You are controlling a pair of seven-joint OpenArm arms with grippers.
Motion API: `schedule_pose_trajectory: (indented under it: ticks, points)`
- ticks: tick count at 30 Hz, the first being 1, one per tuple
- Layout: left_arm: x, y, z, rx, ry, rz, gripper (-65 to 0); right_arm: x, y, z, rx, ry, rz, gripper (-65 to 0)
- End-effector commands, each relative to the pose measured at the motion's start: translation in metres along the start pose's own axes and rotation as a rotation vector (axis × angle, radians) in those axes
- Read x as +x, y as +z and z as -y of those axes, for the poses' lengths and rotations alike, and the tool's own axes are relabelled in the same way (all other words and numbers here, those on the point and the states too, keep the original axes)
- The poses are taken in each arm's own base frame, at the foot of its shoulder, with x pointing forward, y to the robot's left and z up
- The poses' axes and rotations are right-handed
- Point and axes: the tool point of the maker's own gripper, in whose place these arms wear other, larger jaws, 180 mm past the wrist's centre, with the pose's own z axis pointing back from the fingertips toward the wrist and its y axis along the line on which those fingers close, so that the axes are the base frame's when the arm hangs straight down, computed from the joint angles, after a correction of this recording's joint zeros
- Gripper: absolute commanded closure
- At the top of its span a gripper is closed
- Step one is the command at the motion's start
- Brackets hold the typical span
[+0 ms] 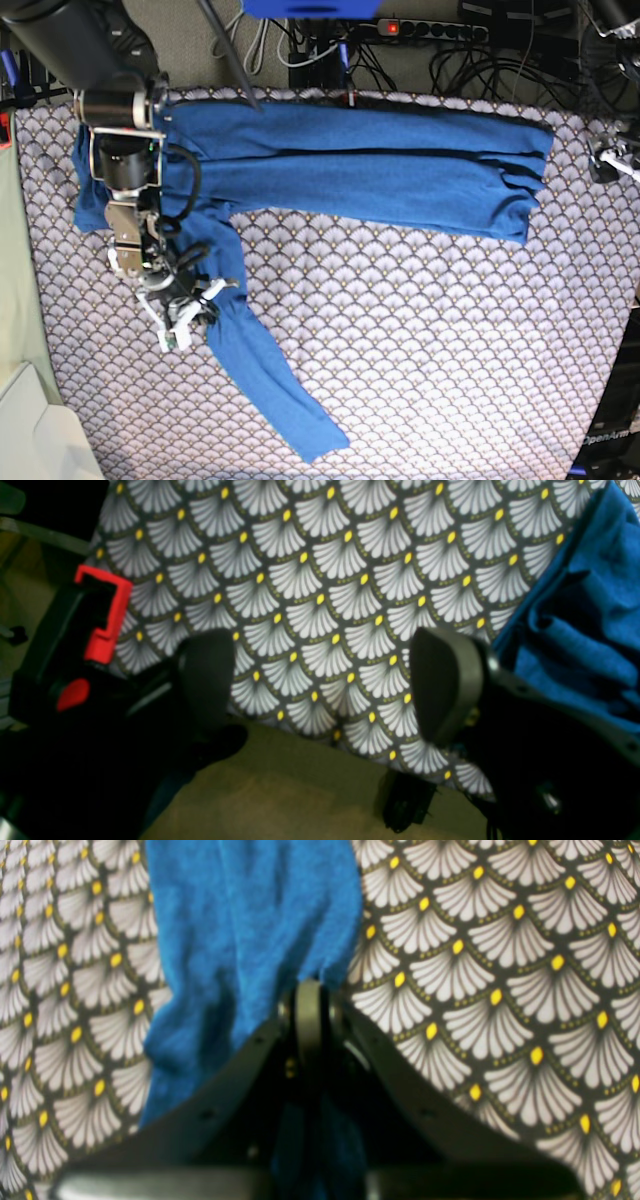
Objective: Fold the T-shirt properly
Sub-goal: 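Release the shirt and move the right gripper to the hanging sleeve, then grasp the sleeve with the right gripper and lift it onto the folded body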
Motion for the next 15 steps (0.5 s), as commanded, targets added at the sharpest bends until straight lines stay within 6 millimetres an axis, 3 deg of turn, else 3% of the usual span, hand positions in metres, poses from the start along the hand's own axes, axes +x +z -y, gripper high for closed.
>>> schedule_pose_trajectory:
  ticks: [1,4,8,15]
  points:
    - [0.02,0.008,-0.007,0.017,-0.014,0.056,-53.2,0.021,0.005,0.002,0.0,0.021,0.058,0.0]
    - [0.02,0.008,-0.007,0.017,-0.014,0.056,-53.2,0.039,0.023,-0.003,-0.016,0.084,0.099,0.0]
    - [0.021,0.008,-0.007,0.017,-0.015,0.058,-53.2,0.057,0.045,-0.025,-0.009,0.139,0.145,0.0]
    - [0.021,0.007,-0.006,0.014,-0.017,0.057,-53.2,0.056,0.09,-0.079,0.073,0.233,0.156,0.0]
